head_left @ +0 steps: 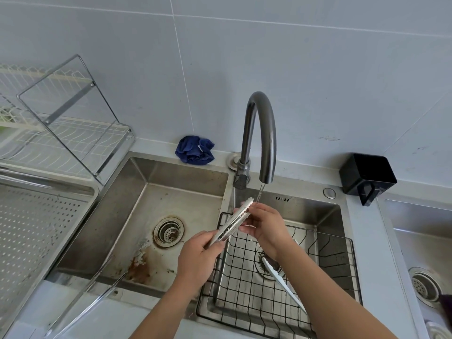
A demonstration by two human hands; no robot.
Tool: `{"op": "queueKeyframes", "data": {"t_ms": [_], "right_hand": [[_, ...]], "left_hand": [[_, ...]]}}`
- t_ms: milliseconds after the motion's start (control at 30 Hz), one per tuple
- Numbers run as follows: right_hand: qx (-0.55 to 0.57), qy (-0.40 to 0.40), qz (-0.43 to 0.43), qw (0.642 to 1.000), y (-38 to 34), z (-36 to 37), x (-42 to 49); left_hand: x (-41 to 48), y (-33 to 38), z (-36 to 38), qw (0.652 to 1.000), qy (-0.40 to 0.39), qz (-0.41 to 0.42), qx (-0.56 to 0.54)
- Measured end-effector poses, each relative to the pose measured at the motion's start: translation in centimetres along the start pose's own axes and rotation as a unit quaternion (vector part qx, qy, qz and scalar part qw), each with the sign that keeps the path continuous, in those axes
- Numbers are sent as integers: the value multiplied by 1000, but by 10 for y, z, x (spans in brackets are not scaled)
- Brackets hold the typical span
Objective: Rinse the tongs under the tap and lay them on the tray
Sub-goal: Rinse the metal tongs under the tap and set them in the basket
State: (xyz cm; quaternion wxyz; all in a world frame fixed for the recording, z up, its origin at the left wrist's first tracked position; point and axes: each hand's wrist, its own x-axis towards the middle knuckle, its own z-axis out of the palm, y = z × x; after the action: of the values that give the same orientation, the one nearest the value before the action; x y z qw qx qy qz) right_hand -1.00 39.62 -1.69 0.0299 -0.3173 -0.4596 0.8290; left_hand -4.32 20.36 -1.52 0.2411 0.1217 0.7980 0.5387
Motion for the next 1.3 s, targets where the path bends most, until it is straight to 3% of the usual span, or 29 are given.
{"op": "queueKeyframes", "data": {"t_ms": [67,167,233,367,467,667,900,1067,1167,1300], "right_hand": [[-32,10,-2,999,1,0,-2],[-137,104,-40,984,2,2,-2],[-126,123,-44,983,2,4,-1],[-34,27,-29,999,4,8,-5],[17,12,-17,1000,4,6,-5],[128,-8,9,992,3,7,-8],[217,-81,33,972,-5,2,-11],[167,-25,-2,986,-8,8,-9],[91,-39,-45,994,-7,9,-11],[-45,-41,-63,996,-9,12,-12]], "left_hand": [[1,-2,-2,1000,9,11,26],[1,-6,-2,995,15,34,90],[1,-6,1,993,13,34,108],[3,-5,-1,999,2,3,34],[7,2,-3,996,-16,-53,-69],[10,3,10,959,-81,-173,-209],[10,-3,25,920,-120,-211,-309],[14,-3,29,913,-143,-224,-309],[15,-3,33,905,-140,-228,-331],[19,-1,34,935,-86,-196,-282]]}}
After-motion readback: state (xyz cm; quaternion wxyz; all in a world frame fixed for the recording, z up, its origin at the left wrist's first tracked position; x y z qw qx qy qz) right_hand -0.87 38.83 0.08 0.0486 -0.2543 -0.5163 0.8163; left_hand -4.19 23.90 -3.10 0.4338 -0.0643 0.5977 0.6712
